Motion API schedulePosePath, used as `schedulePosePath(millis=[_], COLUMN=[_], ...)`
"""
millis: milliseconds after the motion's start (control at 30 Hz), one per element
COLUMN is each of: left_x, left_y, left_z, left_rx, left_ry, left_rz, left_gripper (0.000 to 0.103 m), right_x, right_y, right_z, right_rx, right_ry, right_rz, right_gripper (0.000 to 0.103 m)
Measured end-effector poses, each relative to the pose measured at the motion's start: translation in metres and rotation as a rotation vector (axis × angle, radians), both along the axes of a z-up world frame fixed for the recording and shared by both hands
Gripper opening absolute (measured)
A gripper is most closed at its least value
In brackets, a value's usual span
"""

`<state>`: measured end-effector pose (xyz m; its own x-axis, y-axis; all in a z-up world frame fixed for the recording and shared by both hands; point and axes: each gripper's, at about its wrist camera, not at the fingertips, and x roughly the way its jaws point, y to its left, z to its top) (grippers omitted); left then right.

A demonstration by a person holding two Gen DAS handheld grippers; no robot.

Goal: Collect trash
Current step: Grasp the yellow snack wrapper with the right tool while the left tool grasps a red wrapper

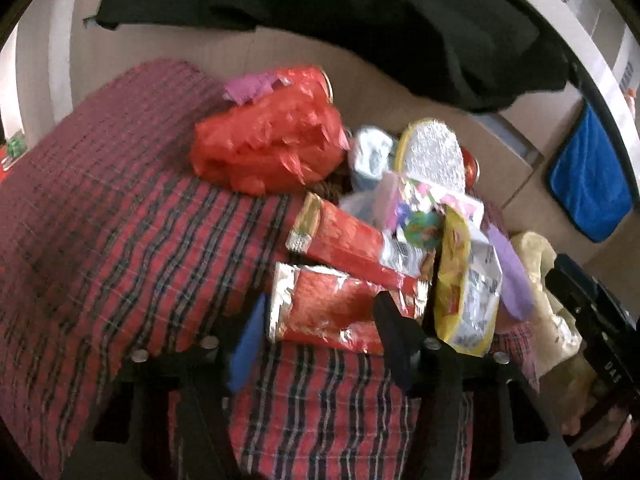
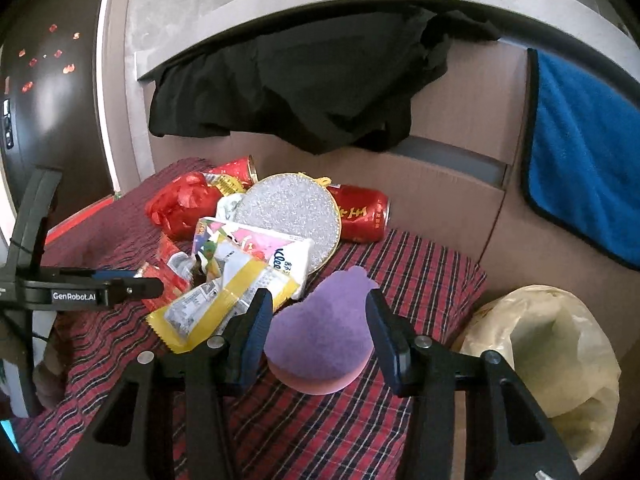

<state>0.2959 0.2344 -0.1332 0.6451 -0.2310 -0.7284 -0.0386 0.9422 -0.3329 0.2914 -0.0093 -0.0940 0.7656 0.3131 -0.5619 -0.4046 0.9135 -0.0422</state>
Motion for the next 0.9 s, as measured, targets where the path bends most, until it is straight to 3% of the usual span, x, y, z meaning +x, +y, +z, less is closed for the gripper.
schedulePosePath(millis=[100,133,167,200,500,733,800,833,867,900], left_x=[0.003,0.002,0.003,0.000,-0.038,-0.053,-0.058,-0.059,-0.060,-0.061], left_y=[0.002,0.002,0.002,0.003,0.006,0.011,0.017,0.016,0.017,0.016], left_z=[-0.001,-0.002,-0.003,-0.002,0.054,0.062,0.060,0.060,0.060,0.061], left_rx=[-0.021,-0.030,-0.037,-0.045,0.083,0.115,0.106,0.102,0.098,0.096], left_ry=[0.013,0.011,0.013,0.011,-0.207,-0.232,-0.220,-0.219,-0.218,-0.219], left_rz=[0.011,0.011,0.010,0.006,0.052,0.086,0.092,0.091,0.091,0.089], left_gripper=[0.048,0.040,0.016,0.014,0.007,0.006,0.006,0.006,0.006,0.006], right_x=[0.003,0.004,0.005,0.006,0.015,0.041,0.039,0.037,0.034,0.029], right_y=[0.001,0.003,0.005,0.006,0.042,0.076,0.079,0.080,0.081,0.081], right_z=[0.003,0.005,0.006,0.006,-0.003,-0.034,-0.033,-0.029,-0.024,-0.018], right_rx=[0.007,0.007,0.009,0.015,0.000,-0.028,-0.029,-0.029,-0.025,-0.021], right_ry=[-0.008,-0.007,0.000,0.011,0.143,0.248,0.238,0.237,0.227,0.212], right_rz=[0.007,0.011,0.016,0.023,0.075,0.079,0.076,0.086,0.107,0.124], right_gripper=[0.046,0.046,0.046,0.046,0.046,0.045,0.035,0.022,0.015,0.014])
